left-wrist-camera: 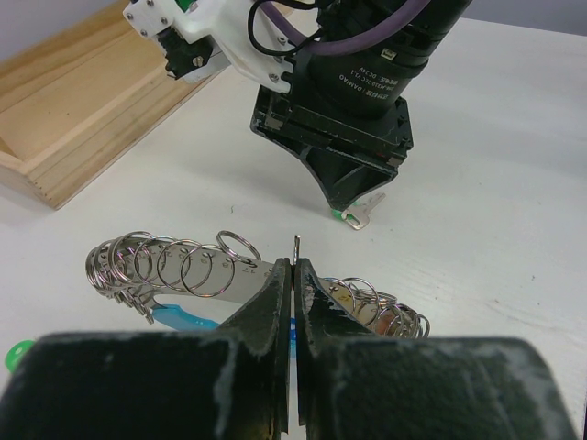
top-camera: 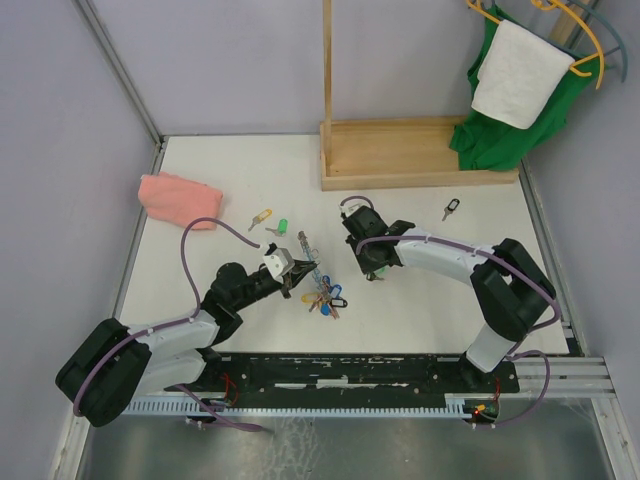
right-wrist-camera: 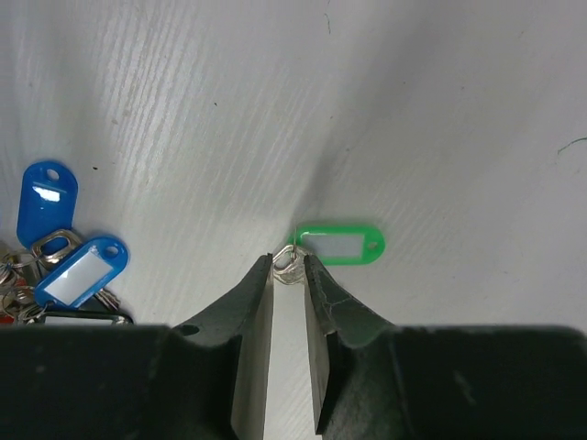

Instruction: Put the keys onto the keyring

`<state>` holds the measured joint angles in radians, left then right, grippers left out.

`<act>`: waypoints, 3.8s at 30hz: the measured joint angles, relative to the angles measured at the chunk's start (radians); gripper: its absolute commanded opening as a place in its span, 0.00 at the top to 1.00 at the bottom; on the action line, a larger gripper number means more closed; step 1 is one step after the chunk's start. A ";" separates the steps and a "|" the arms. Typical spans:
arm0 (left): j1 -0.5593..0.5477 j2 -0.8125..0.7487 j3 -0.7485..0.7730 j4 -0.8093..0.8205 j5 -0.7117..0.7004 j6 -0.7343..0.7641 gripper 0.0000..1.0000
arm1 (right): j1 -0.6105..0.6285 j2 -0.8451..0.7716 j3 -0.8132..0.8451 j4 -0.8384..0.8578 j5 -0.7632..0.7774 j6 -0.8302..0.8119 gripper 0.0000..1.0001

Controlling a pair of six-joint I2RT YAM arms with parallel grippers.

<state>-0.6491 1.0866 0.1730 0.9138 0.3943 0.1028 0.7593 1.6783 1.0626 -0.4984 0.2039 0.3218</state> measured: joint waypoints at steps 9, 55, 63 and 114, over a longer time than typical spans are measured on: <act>0.000 0.007 0.000 0.000 0.000 0.000 0.97 | 0.000 0.016 -0.003 0.012 0.003 0.018 0.76; 0.058 0.071 -0.017 0.117 0.171 0.008 0.97 | 0.006 -0.278 -0.109 0.066 -0.091 -0.164 0.99; 0.077 0.097 -0.010 0.128 0.323 0.061 0.97 | 0.006 -0.428 -0.164 0.127 -0.349 -0.312 0.99; 0.079 0.002 0.055 -0.044 0.481 0.323 0.97 | 0.150 -0.504 -0.273 0.315 -0.605 -1.070 0.99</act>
<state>-0.5705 1.0885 0.2279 0.8696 0.8749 0.4263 0.9096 1.1740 0.7895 -0.1829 -0.4015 -0.7483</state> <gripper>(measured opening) 0.043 0.011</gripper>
